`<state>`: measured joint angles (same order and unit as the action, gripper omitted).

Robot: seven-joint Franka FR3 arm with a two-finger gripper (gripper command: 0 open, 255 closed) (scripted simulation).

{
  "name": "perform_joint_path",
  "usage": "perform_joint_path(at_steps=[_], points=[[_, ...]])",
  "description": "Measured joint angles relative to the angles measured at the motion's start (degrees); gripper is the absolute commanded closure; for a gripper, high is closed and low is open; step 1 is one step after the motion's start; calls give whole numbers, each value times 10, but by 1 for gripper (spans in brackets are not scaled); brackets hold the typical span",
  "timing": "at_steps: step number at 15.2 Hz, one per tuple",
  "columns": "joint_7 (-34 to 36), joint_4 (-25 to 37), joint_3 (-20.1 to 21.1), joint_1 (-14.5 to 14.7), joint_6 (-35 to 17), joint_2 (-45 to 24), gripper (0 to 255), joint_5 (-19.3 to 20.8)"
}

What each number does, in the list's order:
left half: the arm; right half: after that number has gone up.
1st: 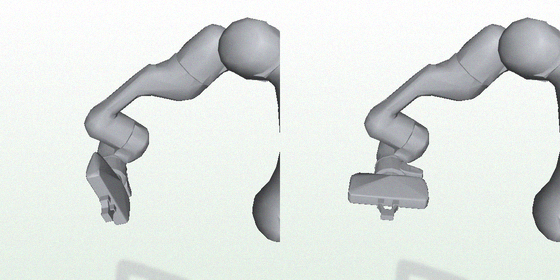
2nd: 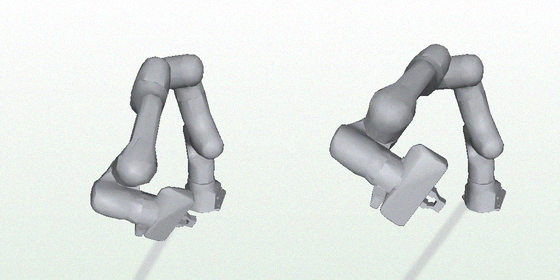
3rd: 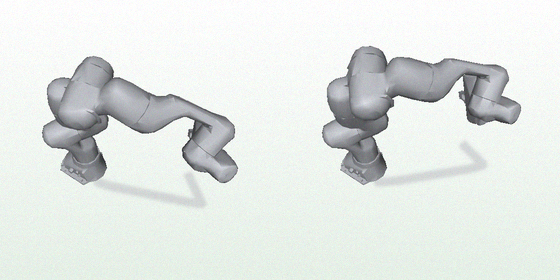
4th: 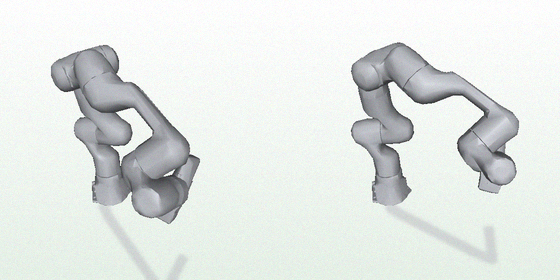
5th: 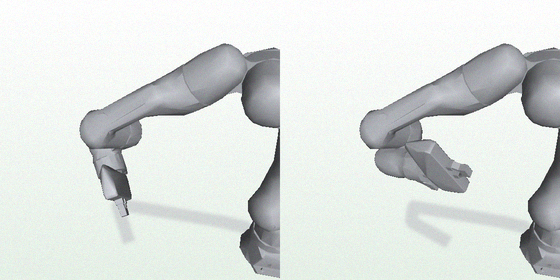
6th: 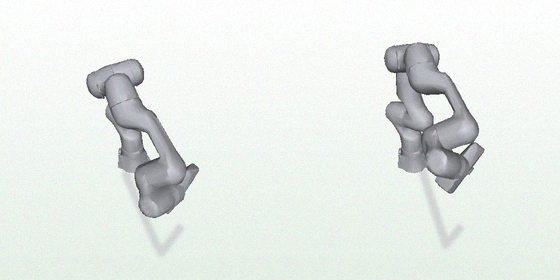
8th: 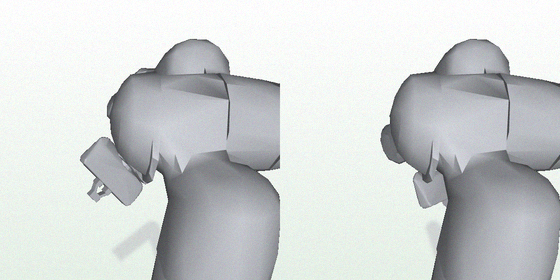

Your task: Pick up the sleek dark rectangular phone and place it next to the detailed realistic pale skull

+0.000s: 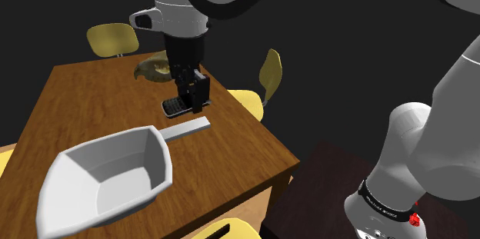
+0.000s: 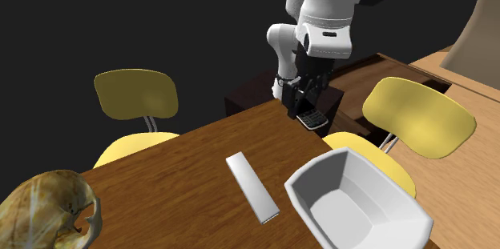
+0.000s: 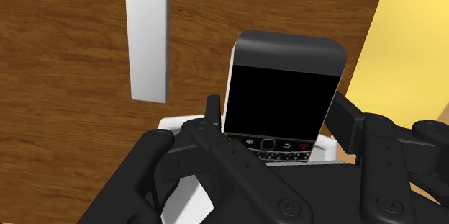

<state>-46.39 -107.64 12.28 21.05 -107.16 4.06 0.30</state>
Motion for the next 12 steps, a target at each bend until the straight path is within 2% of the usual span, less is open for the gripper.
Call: perform_joint_path(at_steps=[8, 12], points=[[-71, 65, -37, -35, 22, -44, 255, 4], [-112, 123, -58, -56, 31, -91, 255, 7]])
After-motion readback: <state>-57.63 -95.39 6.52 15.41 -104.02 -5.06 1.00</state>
